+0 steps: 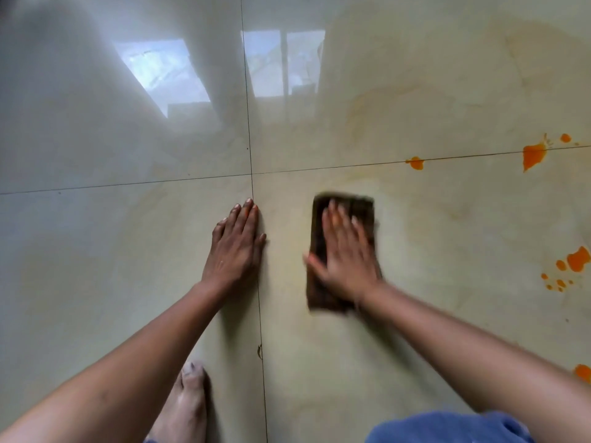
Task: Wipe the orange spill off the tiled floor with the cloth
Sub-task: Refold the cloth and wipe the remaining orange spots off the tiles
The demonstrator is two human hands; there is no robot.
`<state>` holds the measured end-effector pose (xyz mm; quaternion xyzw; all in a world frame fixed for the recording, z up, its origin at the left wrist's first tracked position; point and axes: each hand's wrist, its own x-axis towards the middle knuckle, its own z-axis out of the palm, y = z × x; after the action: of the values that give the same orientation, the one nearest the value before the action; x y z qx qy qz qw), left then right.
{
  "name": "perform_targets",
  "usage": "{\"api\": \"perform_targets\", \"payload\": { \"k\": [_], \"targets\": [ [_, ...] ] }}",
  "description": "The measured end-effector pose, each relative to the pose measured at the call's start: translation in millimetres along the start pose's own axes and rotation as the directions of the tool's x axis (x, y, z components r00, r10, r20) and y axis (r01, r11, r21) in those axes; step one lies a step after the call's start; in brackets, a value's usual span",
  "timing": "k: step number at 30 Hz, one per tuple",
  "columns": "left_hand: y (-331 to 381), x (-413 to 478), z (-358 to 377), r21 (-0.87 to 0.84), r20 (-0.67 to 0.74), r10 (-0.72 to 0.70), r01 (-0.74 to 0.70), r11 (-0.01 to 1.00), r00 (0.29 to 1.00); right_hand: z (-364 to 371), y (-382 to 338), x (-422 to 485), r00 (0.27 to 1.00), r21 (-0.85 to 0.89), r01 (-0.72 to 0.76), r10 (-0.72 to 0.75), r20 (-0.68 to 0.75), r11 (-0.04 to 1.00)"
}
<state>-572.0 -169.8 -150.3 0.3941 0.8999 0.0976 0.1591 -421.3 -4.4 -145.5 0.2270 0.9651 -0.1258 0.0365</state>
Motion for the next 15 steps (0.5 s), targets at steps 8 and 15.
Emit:
{"api": "perform_targets", "payload": {
  "k": [8,15],
  "targets": [
    [-10,3,2,0.036,-0.047,0.05,-0.049,0.998,0.998,8,-27,-93,0.916,0.046,0.359,-0.362,0.172,0.932],
    [-16,3,7,0.074,-0.089,0.073,-0.066,0.995,0.993,-4,-27,66,0.993,0.011,-0.112,0.112,0.027,0.994]
  ]
}}
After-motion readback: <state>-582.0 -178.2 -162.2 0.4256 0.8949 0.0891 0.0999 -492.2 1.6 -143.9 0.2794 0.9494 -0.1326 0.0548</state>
